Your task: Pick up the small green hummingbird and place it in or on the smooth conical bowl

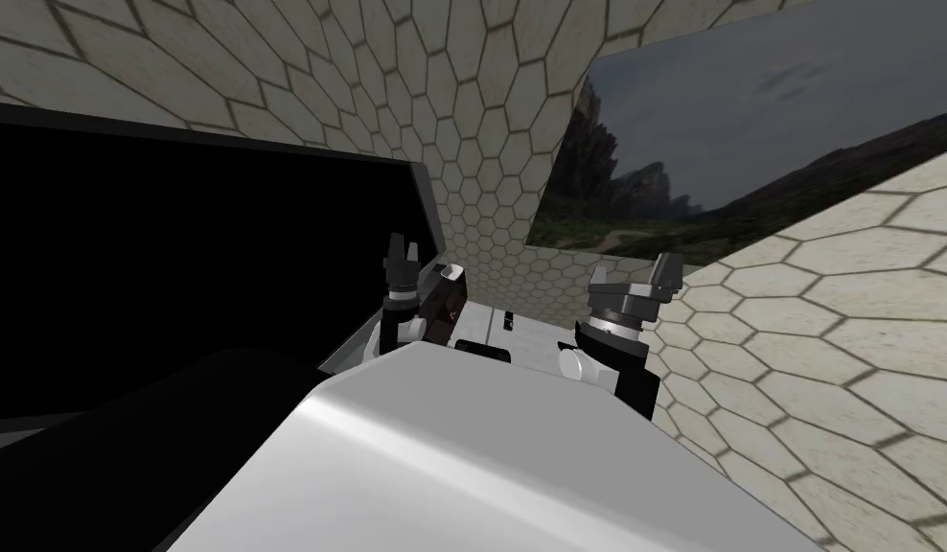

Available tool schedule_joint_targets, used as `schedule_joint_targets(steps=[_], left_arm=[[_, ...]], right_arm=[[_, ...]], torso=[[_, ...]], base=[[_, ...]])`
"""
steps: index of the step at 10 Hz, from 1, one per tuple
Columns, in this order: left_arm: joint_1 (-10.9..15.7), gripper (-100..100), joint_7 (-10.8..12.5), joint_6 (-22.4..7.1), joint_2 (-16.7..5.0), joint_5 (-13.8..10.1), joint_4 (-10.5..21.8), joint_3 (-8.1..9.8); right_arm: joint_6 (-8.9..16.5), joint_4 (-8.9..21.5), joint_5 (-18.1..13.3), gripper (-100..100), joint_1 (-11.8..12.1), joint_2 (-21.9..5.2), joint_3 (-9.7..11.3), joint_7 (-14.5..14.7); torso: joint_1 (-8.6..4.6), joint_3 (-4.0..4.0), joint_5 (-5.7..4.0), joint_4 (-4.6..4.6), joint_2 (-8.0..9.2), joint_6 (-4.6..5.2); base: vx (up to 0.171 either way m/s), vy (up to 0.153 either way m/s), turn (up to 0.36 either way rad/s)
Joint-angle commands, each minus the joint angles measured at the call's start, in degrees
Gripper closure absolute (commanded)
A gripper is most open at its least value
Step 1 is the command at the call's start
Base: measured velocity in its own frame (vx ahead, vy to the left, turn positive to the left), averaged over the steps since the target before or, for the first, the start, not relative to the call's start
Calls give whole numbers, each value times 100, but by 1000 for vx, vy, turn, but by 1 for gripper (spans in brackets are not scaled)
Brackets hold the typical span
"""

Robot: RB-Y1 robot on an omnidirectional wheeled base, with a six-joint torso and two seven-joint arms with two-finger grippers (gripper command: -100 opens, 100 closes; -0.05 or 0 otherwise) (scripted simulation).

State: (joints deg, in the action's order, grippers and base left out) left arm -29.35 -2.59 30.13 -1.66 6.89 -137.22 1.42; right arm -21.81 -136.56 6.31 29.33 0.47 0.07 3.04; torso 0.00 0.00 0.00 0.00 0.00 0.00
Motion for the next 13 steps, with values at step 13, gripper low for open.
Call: schedule_joint_targets(steps=[13], left_arm=[[177, -100, -9, 59, -1331, 1220, 1743, 153]], right_arm=[[0, 0, 0, 0, 1, 0, 0, 0]], torso=[[-1, -21, 0, -8, -36, 0]], base=[[93, -6, 56]])
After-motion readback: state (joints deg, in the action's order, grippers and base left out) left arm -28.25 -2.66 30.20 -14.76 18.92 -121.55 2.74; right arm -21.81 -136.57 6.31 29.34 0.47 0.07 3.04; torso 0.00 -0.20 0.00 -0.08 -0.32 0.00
